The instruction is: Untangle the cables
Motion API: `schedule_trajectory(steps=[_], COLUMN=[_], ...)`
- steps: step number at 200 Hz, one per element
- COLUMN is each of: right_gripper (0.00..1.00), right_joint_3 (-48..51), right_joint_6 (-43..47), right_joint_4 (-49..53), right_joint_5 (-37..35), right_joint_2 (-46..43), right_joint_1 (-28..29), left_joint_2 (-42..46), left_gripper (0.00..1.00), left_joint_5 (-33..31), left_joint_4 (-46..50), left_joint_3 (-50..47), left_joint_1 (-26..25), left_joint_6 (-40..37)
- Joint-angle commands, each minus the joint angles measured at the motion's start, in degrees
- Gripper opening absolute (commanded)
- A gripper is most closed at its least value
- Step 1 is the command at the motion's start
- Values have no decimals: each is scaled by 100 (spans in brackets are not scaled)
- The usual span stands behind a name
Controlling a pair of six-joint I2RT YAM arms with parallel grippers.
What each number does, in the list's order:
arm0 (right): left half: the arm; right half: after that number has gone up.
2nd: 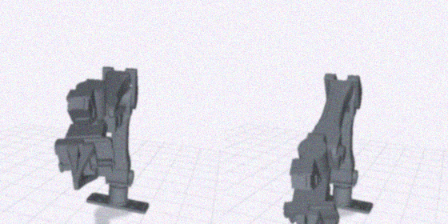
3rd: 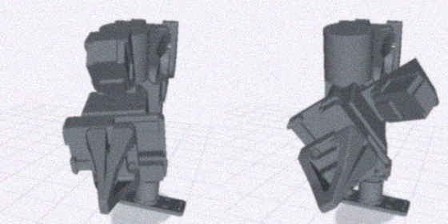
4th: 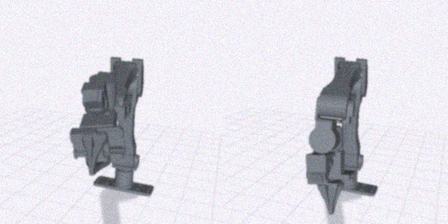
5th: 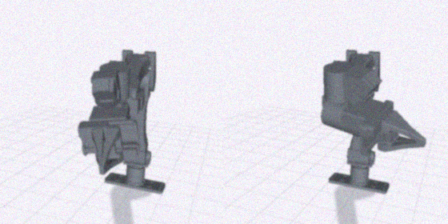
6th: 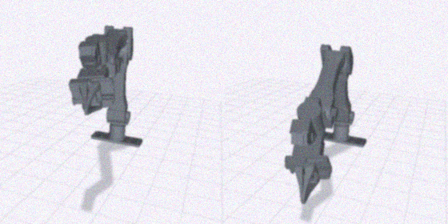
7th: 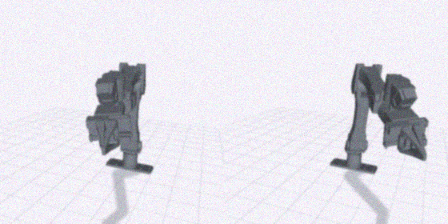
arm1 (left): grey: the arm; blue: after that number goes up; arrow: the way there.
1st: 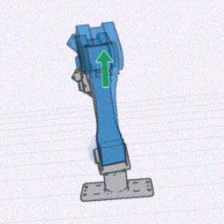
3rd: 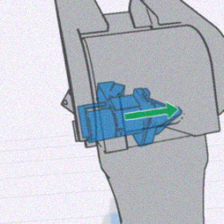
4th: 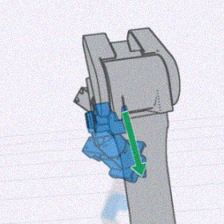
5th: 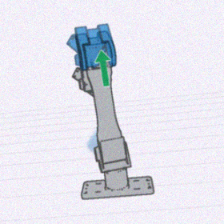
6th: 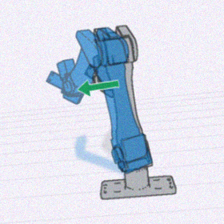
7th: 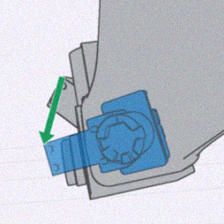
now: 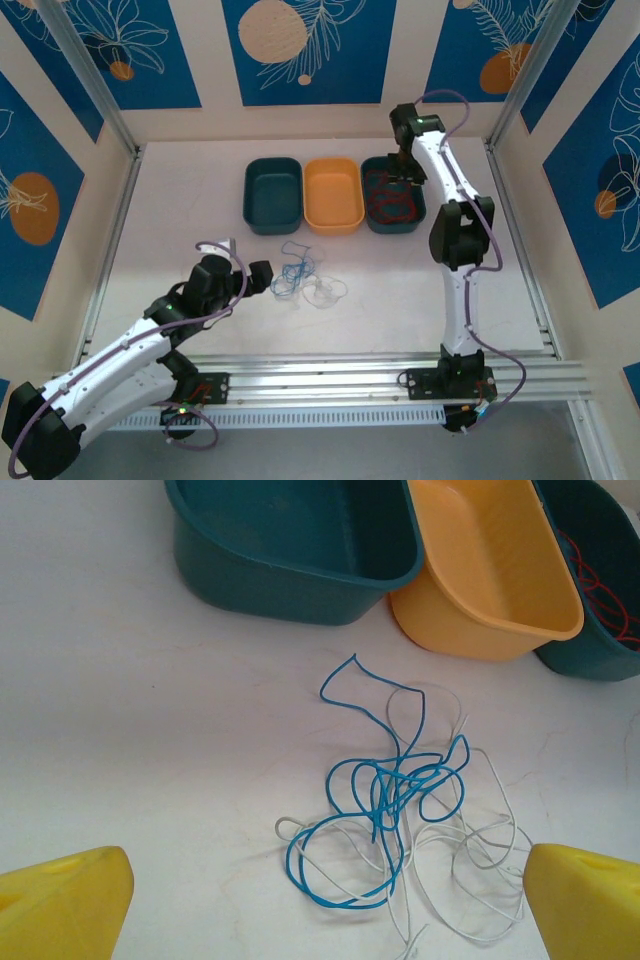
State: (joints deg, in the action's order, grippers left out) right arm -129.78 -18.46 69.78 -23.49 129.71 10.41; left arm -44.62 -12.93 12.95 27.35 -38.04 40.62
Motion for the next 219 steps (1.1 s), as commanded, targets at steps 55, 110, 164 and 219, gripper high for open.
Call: schedule_trajectory(steps=[55,110,164,219], right_gripper=[62,55,51,47], right_joint_3=[1911,4302,5817,6309], right_joint_6=[-174,-708,-1414,-2272], right_joint_4=[-1001,-2317,-2917,-3406], right_joint_5=[116,771,915,1452], right_joint_2=[-2282,-4071,-4841,-4654], right_joint_1=[329,1044,2200,2826], left_joint_2=[12,-394,-1614,-2890], left_gripper=[100,100,100,91], left_joint_5=[-7,28,533,1331], left_joint_4=[44,-294,-721,-1143], left_joint_3=[-3,16,448,920], left_joint_1=[60,59,145,353], left_joint_6=[33,83,192,357])
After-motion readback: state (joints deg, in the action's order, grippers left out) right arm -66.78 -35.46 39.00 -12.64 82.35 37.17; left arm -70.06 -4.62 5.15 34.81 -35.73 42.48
